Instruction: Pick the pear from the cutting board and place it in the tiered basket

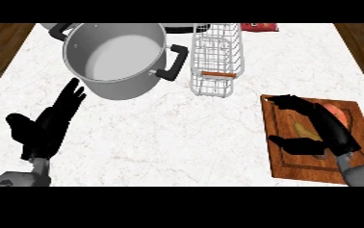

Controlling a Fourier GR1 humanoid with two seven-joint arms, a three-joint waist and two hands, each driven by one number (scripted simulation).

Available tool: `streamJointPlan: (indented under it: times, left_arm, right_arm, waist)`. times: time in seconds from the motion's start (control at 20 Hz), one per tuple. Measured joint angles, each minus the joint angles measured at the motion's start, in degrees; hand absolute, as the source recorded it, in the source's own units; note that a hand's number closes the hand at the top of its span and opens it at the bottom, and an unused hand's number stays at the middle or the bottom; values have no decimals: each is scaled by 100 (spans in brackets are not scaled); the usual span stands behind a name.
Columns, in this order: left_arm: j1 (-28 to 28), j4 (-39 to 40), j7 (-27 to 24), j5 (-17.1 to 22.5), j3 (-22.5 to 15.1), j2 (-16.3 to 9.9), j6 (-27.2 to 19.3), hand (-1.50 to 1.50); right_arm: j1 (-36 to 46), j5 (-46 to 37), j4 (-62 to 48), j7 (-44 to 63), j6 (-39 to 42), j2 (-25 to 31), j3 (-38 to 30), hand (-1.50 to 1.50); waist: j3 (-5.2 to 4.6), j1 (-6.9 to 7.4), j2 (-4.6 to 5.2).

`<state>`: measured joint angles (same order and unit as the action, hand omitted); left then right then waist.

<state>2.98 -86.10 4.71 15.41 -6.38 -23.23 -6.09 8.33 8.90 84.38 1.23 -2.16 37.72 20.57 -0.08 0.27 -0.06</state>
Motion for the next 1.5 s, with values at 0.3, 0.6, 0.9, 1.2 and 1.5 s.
streamJointPlan:
  times: [0.3, 0.6, 0.9, 1.2, 1.5]
  left_arm:
    - [52, -112, 270, 121, 35, 4, 140, 0]
    - [185, -116, 381, 144, 37, -1, 201, 0]
    - [211, -112, 425, 127, 24, 95, 180, 0]
    - [89, -399, 606, 1, 124, 158, 92, 0]
    - [72, -240, 509, -125, 238, 271, 205, 0]
  right_arm:
    - [497, -628, 570, 407, 593, 923, 17, -150]
    - [1283, -1329, 955, 1149, 1935, 2042, 540, -150]
    - [1826, -1219, 1372, 2130, 3654, 2360, 1150, -150]
    - [1894, -1270, 1659, 3234, 4286, 1710, 1164, -150]
    - [1538, -2176, 1452, 3513, 4187, 1036, 1260, -150]
  waist:
    - [-2, -2, -15]
    - [-18, 112, 1]
    - [-15, 122, 10]
    - [-1, 35, 0]
    - [7, 5, 4]
